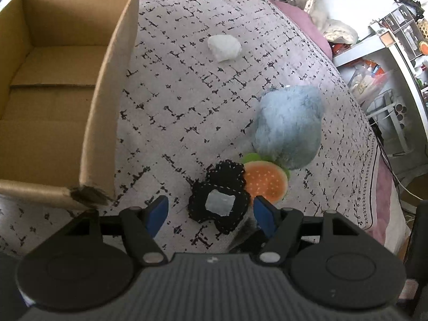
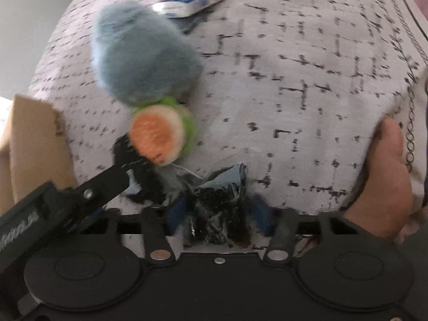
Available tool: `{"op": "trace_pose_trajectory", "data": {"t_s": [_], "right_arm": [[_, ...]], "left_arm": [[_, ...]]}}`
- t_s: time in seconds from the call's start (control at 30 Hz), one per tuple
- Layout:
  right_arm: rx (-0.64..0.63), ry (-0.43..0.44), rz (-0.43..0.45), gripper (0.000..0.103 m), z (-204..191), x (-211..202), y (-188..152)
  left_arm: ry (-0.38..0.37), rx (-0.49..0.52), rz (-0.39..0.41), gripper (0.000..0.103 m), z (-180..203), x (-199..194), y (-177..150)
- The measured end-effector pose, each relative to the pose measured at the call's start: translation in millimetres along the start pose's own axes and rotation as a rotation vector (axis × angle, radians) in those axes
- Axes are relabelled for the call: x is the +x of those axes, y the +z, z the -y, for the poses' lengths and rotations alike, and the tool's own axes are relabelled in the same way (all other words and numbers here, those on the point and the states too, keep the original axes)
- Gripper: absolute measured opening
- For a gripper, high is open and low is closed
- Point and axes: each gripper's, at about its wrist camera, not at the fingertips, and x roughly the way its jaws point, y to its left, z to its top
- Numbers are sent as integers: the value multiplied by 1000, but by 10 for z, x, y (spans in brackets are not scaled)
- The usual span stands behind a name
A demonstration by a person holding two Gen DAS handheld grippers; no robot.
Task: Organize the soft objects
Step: 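Grasp the black plastic bag with the right tool while the left grasps the black scrunchie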
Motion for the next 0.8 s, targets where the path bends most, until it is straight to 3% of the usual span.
{"op": "trace_pose_trajectory", "data": {"t_s": [0.13,0.43,0.6,0.8], "right_arm": [[27,-3,60,38,67,-116,-37],[54,2,101,38,89,-167,-82],[61,10,113,38,96,-190,-93],[46,41,146,37,75,-271,-133]], "left_arm": [[10,-8,-2,69,16,60,-5],[19,-43,-28,69,51,251,0],[28,-56,-21,45,50,268,-9],[-3,-57,11,37,75,143,-36]]}}
